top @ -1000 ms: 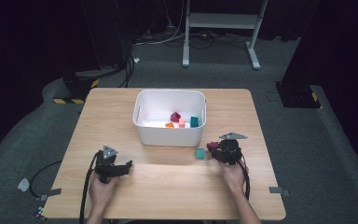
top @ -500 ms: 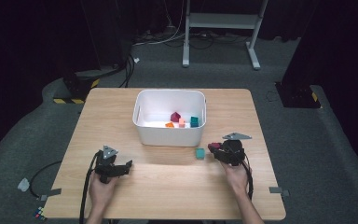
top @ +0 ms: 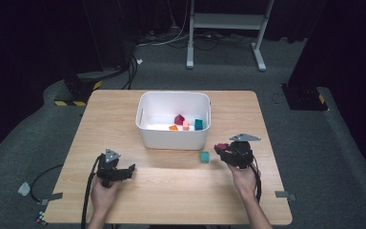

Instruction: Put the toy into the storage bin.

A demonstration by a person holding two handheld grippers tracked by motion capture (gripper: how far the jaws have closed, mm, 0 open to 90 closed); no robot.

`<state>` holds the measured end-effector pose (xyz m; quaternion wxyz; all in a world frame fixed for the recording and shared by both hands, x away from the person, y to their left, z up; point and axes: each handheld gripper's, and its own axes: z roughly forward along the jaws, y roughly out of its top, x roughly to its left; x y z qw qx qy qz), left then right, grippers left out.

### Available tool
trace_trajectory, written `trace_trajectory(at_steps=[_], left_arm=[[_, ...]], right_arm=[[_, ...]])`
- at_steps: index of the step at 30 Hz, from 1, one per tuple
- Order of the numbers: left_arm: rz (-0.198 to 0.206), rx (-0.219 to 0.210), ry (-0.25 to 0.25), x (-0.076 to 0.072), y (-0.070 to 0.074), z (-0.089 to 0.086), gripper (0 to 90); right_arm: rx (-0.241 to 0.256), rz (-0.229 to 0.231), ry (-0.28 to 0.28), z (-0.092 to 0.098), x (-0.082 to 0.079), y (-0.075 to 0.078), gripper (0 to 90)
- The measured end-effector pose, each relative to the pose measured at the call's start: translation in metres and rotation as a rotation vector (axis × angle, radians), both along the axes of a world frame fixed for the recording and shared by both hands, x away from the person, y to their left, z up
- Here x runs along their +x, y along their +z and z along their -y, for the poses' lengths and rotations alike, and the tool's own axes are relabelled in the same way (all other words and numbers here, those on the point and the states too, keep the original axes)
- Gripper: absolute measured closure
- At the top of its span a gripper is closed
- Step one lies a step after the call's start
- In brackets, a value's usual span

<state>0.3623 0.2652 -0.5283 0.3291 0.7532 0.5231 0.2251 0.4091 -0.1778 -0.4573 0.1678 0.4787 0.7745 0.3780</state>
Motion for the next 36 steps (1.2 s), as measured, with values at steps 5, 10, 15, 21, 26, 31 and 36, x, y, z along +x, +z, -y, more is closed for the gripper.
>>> trace_trajectory(at_steps=[5, 10, 15, 21, 26, 31, 36], left_arm=[[0.0, -0.001, 0.001, 0.0, 0.0, 0.0, 14.6], [0.0, 0.0, 0.002, 0.0, 0.0, 0.0, 14.6], [0.0, -0.001, 0.003, 0.0, 0.0, 0.0, 14.6], [0.0, -0.001, 0.002, 0.0, 0.0, 0.0, 14.6], [-0.001, -0.001, 0.002, 0.0, 0.0, 0.0, 14.6], [-0.001, -0.001, 0.002, 0.0, 0.0, 0.0, 14.6], [0.0, -0.003, 0.003, 0.0, 0.0, 0.0, 14.6]], right_arm=[[0.0, 0.024, 0.019, -0.001, -0.001, 0.012, 58.8], [0.015, 0.037, 0.028, -0.001, 0.0, 0.019, 58.8], [0.016, 0.026, 0.04, -0.001, -0.001, 0.022, 58.8], [-0.005, 0.021, 0.035, -0.005, 0.0, 0.023, 58.8], [0.007, 0.015, 0.051, -0.009, 0.001, 0.028, 58.8], [0.016, 0.019, 0.059, -0.01, 0.0, 0.034, 58.8], [0.033, 0.025, 0.064, -0.009, 0.0, 0.039, 58.9]])
